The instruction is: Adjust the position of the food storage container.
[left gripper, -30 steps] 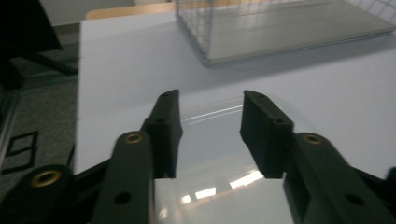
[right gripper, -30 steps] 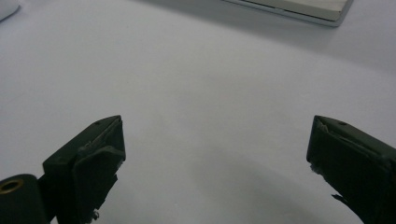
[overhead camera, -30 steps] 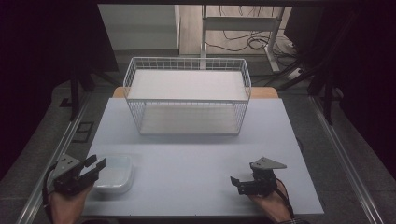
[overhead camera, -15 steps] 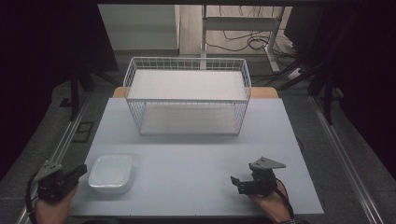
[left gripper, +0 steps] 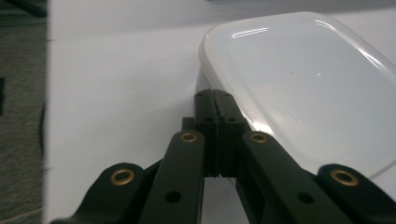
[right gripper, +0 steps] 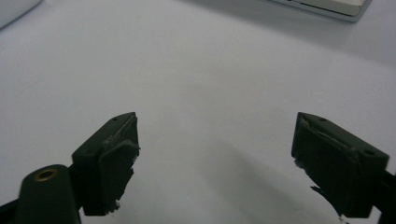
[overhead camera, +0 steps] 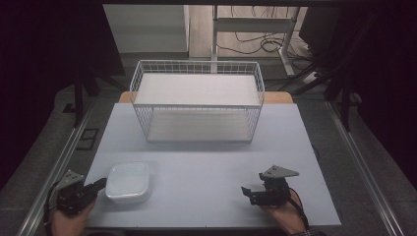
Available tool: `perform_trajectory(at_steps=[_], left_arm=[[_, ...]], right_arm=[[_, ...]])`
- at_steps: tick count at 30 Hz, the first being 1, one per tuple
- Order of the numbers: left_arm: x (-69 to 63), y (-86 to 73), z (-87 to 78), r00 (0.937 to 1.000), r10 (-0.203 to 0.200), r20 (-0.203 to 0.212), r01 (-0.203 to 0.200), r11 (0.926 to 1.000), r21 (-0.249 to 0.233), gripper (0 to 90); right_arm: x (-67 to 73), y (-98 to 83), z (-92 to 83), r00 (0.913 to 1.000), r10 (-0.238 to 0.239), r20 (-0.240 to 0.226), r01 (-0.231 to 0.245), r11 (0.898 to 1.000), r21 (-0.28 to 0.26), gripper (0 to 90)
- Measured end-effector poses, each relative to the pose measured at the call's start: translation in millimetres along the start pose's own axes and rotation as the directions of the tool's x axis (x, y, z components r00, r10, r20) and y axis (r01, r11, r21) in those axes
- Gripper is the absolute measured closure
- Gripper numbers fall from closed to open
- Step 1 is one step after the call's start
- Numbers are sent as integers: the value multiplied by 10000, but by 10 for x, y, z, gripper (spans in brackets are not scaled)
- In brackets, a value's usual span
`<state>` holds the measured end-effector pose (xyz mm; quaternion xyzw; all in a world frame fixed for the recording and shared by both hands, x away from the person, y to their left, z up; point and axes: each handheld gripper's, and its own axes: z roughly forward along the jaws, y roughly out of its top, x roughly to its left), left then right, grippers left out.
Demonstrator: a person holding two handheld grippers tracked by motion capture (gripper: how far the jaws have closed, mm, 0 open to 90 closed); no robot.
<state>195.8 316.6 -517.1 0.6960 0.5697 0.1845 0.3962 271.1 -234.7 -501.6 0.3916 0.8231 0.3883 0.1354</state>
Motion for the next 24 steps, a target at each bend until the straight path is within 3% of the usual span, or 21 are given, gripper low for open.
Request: perform_trajectory(at_steps=[5,6,10,14,17,24], left_arm=[[-136,40,74,9992,236,323,-240,9996,124,899],[-220,65,116,9975,450,542,-462,9987,212,899],[-336,93,159,9943,764,739,-789,9964,304,898],[-531,140,249,9864,1157,1170,-1208,9919,382,898],[-598,157,281,9833,1269,1304,-1327,9905,363,898],[-827,232,417,9675,1692,1881,-1783,9835,323,898]], right_arm=[[-4,4,-5,10000,5,-66,-5,10000,21,198],[0,7,-4,10000,27,-95,-27,10000,7,218],[7,15,-9,9998,74,-201,-73,10000,58,245],[14,28,-14,9993,-5,-375,9,9999,103,285],[23,35,-14,9986,16,-530,-8,9999,155,302],[128,90,24,9942,-379,-1009,400,9990,186,413]])
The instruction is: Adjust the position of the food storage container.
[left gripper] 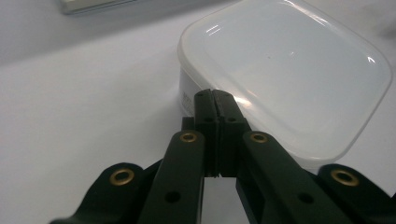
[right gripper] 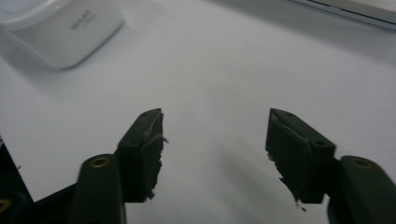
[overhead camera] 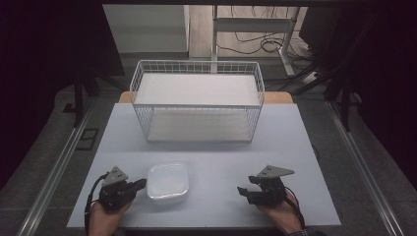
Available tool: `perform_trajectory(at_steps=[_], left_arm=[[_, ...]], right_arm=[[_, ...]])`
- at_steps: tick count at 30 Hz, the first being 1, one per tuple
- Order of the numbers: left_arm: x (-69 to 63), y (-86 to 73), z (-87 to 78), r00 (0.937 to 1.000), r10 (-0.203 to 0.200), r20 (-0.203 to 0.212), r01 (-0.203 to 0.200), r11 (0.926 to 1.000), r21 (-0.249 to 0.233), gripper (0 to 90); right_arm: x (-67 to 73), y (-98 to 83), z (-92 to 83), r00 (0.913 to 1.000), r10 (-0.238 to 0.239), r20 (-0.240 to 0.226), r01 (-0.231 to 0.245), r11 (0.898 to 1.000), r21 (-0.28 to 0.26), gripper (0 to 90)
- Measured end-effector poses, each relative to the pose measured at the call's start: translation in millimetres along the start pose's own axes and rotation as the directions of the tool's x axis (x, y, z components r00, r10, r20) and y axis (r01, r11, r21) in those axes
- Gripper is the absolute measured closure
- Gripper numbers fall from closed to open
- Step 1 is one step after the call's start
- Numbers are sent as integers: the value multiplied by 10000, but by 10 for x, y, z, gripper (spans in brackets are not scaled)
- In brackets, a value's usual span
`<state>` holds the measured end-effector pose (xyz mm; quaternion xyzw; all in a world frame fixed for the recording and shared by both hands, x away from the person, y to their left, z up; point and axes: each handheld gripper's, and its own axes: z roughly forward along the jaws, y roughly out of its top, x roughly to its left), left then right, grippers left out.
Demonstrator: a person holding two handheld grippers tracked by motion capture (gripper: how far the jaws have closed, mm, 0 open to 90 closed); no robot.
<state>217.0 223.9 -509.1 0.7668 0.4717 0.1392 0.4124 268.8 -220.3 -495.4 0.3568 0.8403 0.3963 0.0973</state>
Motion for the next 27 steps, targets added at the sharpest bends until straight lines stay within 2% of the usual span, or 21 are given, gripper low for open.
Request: perform_trajectory(at_steps=[1,2,3,4,5,8,11,13,17,21,24,25,26,27], left_arm=[[-22,13,21,10000,40,64,-40,10000,3,898],[-78,49,78,9997,143,217,-143,9999,11,898],[-78,49,78,9997,143,217,-143,9999,11,898],[-142,93,143,9990,307,338,-309,9995,31,898],[-142,93,143,9990,307,338,-309,9995,31,899],[-220,155,233,9979,451,472,-452,9990,19,899],[-294,208,314,9963,612,607,-614,9981,20,899],[-387,255,401,9928,794,893,-796,9968,-12,900],[-457,281,451,9895,992,1056,-996,9950,-18,900],[-488,290,486,9872,1082,1171,-1079,9941,-91,896],[-456,222,394,9898,888,1115,-922,9954,255,891],[-456,222,394,9898,888,1115,-922,9954,255,895],[-483,124,319,9875,900,1294,-969,9941,479,898],[-483,124,319,9875,900,1294,-969,9941,479,898]], right_arm=[[0,0,0,10000,0,0,0,10000,0,413],[34,23,23,9998,-113,-131,114,9999,52,470],[34,23,23,9998,-113,-131,114,9999,52,470],[67,44,48,9990,-321,-306,325,9994,153,517],[67,44,48,9990,-321,-306,325,9994,153,517],[117,68,96,9967,-582,-562,598,9979,266,599],[171,93,138,9937,-780,-800,811,9960,369,701],[226,112,169,9900,-896,-1088,951,9944,465,802],[282,118,191,9846,-1094,-1360,1176,9916,537,867],[340,109,221,9794,-1175,-1640,1300,9892,673,882],[385,105,268,9748,-1186,-1888,1353,9877,783,884],[385,105,268,9748,-1186,-1888,1353,9877,783,884],[411,105,287,9713,-1191,-2057,1379,9872,796,886],[411,105,287,9713,-1191,-2057,1379,9872,796,886]])
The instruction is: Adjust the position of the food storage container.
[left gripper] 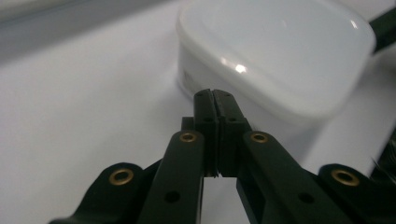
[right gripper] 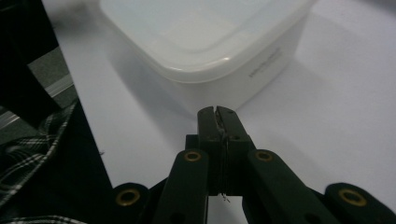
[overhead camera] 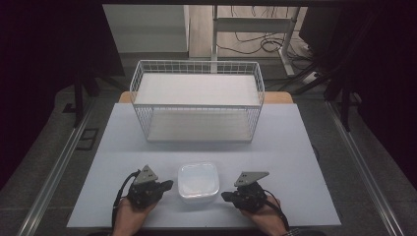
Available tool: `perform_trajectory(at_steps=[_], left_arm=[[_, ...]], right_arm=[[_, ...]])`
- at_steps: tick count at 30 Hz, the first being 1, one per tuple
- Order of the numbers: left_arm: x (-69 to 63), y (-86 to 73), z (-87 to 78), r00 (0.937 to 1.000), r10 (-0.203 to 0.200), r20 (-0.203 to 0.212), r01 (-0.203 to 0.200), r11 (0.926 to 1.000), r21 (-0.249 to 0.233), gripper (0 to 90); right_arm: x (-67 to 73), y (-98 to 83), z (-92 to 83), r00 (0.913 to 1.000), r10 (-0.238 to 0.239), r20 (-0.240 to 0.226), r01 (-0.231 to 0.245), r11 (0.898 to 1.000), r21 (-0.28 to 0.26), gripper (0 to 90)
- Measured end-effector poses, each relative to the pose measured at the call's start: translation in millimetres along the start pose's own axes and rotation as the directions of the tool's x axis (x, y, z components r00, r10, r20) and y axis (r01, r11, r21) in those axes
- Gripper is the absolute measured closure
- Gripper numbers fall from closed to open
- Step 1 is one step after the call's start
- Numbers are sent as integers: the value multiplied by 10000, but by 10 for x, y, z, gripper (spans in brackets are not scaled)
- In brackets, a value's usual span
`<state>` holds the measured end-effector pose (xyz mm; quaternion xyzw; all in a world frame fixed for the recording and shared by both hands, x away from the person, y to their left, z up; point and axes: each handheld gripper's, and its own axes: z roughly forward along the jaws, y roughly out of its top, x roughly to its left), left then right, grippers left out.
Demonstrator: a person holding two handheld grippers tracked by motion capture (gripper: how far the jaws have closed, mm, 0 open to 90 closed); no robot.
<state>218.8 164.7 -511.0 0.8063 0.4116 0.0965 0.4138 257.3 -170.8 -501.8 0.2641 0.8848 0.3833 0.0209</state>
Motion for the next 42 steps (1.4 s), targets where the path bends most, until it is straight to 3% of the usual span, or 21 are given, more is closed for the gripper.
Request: perform_trajectory(at_steps=[3,5,10,15,27,31,34,35,38,39,42], left_arm=[[-82,-114,-20,9984,-47,556,33,9997,252,899],[-126,-104,26,9972,47,743,-71,9995,319,898],[-156,31,133,9992,203,336,-210,9996,207,891],[-118,162,288,9995,293,134,-295,9995,130,886],[120,480,626,9998,170,-93,-172,9996,-227,880],[190,502,643,9999,4,-139,-8,9994,-338,873],[232,463,562,9999,-45,-127,40,9992,-407,856],[240,442,526,9999,-97,-63,94,9988,-474,840],[242,368,419,9999,-85,-81,80,9982,-592,679],[240,348,397,9999,-55,-122,48,9982,-596,679],[247,275,326,9999,-87,-126,81,9987,-498,426]], right_arm=[[46,12,44,9996,-156,-241,158,9999,64,887],[72,19,81,9992,-236,-308,240,9996,123,886],[97,37,149,9985,-384,-393,392,9990,213,884],[28,36,147,9997,-107,-208,108,9999,88,882],[-33,134,203,9997,93,-223,-102,9992,-382,883],[-31,184,258,9997,9,-236,-19,9991,-423,884],[-17,195,260,9998,-123,-135,118,9993,-358,879],[-18,189,245,9998,-183,-56,181,9993,-314,871],[-24,159,157,9992,-328,241,335,9989,-326,839],[-23,143,128,9986,-389,361,400,9988,-298,816],[-15,68,51,9953,-608,751,616,9981,-88,746]])
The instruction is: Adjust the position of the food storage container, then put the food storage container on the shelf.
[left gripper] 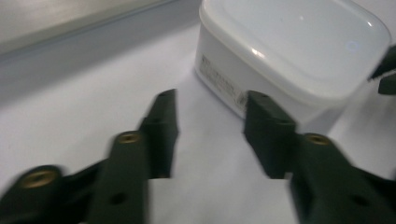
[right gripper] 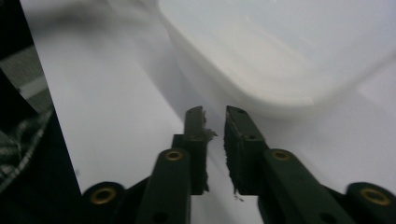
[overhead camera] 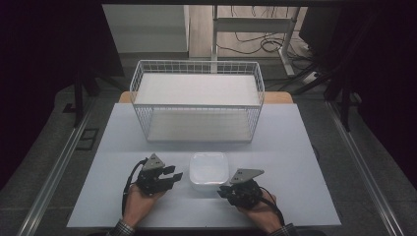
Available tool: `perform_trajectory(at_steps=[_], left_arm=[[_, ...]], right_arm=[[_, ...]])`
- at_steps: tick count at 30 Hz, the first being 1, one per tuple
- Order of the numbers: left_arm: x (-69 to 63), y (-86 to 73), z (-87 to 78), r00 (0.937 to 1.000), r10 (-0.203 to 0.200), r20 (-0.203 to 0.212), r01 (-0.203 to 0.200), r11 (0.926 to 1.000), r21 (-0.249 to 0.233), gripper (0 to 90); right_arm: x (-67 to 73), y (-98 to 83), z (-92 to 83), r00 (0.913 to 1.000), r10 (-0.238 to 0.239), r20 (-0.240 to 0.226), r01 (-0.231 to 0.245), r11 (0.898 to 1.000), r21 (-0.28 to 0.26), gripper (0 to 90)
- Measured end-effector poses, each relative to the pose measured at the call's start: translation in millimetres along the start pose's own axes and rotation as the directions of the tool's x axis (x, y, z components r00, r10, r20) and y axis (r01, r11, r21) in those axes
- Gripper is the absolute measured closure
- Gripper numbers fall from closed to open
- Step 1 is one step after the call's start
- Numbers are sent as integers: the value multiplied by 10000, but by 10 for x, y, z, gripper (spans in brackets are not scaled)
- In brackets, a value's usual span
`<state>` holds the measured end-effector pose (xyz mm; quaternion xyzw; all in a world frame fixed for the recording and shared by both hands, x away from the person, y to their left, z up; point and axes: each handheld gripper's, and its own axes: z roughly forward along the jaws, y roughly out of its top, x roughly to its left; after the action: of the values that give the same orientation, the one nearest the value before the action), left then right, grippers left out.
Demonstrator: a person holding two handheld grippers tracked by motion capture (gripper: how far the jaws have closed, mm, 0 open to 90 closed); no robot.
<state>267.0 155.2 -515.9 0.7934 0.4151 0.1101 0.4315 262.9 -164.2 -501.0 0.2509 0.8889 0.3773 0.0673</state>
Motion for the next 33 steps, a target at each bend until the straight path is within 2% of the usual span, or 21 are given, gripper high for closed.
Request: perform_trajectory(at_steps=[1,2,3,4,5,6,10,13,15,19,21,24,27,33], left_arm=[[4,-15,-9,10000,16,-86,-16,10000,-5,426],[14,-22,-17,9999,54,-106,-54,10000,14,355],[42,-26,-25,10000,-8,-69,7,9999,-106,273],[42,-26,-25,10000,-8,-69,7,9999,-106,232],[55,-21,-27,9999,-145,20,145,9997,-186,180],[63,-17,-27,9996,-256,132,259,9993,-254,180],[58,-16,-28,9995,-203,258,213,9991,-377,108],[58,-21,-19,9996,12,269,-1,9992,-405,100],[42,-22,-15,9990,431,76,-426,9976,-546,92],[0,39,-5,9974,694,210,-680,9956,-647,70],[-16,72,9,9971,695,316,-675,9959,-608,65],[-40,125,37,9964,598,594,-564,9968,-569,58],[-91,251,68,9939,818,734,-790,9961,-404,55],[-111,407,159,9927,947,742,-924,9951,-339,43]], right_arm=[[-2,-33,-26,9999,-70,140,70,10000,47,711],[-13,-65,-50,9996,-95,274,92,9999,114,663],[-49,-118,-101,9983,31,578,-41,9999,167,566],[-49,-118,-101,9983,31,578,-41,9999,167,566],[-106,-149,-149,9970,355,688,-352,9994,-54,488],[-106,-149,-149,9970,355,688,-352,9994,-54,488],[-195,-150,-196,9934,909,693,-874,9948,-525,346],[-237,-140,-207,9916,1104,678,-1052,9916,-756,269],[-261,-126,-227,9881,1411,619,-1349,9863,-948,225],[-324,-50,-294,9808,1852,610,-1766,9763,-1251,214],[-346,-6,-313,9814,1845,531,-1763,9756,-1312,213],[-373,68,-325,9847,1696,402,-1625,9766,-1407,213],[-407,131,-306,9850,1666,458,-1590,9776,-1377,207],[-472,271,-252,9860,1566,568,-1482,9803,-1304,169]])
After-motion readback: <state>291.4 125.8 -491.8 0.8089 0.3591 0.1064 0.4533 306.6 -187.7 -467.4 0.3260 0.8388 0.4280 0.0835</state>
